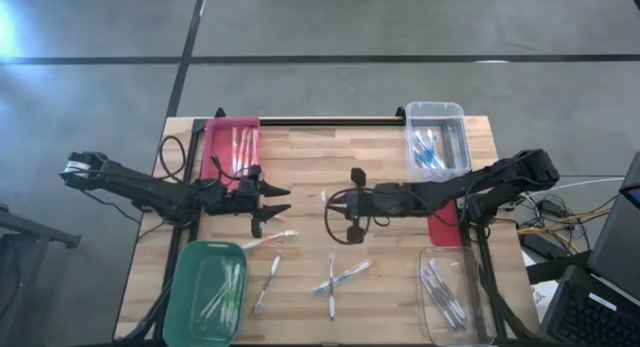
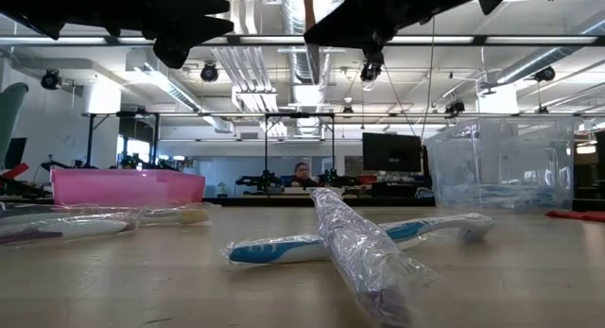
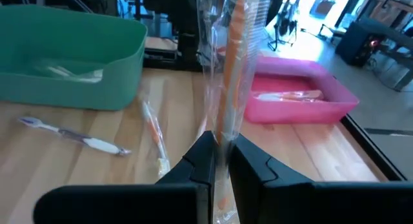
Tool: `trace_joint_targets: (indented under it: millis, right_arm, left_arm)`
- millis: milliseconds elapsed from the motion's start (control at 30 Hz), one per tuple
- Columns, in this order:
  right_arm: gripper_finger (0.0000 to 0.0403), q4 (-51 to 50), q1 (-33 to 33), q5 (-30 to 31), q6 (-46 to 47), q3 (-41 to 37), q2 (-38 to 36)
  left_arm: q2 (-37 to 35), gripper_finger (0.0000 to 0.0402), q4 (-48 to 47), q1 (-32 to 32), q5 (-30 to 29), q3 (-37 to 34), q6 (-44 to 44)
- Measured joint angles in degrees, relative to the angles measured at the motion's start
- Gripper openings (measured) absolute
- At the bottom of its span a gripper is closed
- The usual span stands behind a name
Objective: Pick & Place Toothbrushes
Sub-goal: Put the orange toothbrush into the pink bin
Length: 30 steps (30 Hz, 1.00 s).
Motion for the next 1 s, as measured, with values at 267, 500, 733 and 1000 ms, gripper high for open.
trace_joint_targets:
  millis: [267, 500, 733, 1000]
  right_arm:
    - [0.0023, 0.2, -0.58, -0.59, -1.07, 0.78, -0.04]
    - [0.0023, 0.66, -0.59, -0.9, 0.5, 0.39, -0.02]
    - [0.0023, 1.54, -0.54, -4.89, 1.58, 0.51, -0.02]
    - [0.0024, 1.58, -0.52, -5.08, 0.55, 0.64, -0.02]
  left_arm:
    - [0.0, 0.0181, 0.52, -0.01, -1.66, 0.0, 0.24]
    - [0.5, 0.0181, -0.07, -0.33, -1.48, 0.0, 6.24]
    - [3.29, 0.0181, -1.03, -0.8, -0.83, 0.0, 10.11]
    - [6.38, 0.0179, 0.65, -0.8, -0.37, 0.0, 13.63]
